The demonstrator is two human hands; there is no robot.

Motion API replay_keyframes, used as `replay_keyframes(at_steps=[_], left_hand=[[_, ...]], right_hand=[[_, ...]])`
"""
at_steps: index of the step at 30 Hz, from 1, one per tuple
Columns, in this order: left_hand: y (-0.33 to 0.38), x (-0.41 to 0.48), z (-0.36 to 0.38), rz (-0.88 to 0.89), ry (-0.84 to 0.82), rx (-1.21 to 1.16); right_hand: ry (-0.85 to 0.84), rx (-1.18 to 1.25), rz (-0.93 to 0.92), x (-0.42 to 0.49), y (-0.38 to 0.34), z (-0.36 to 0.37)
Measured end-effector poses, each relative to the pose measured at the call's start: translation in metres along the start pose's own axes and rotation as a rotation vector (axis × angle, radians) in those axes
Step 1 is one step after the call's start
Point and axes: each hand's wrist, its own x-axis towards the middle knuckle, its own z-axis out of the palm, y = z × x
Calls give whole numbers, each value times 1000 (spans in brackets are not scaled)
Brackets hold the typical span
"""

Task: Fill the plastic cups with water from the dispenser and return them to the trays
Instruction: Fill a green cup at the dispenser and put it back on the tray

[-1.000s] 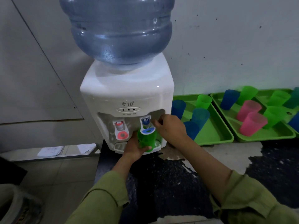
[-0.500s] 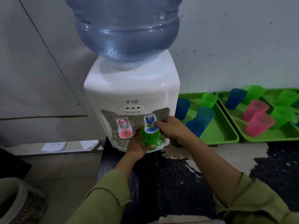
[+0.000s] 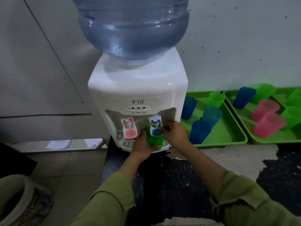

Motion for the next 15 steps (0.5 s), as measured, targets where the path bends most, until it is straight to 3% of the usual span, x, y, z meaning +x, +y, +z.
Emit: replay_keyframes(at_steps=[8,15], left_hand=[[2,-4,3,-32,16,-53],[7,-23,14,-5,125,-64]], right_hand=[[102,83,-40,-9,13,4],[37,48,-33,-24,48,-11]])
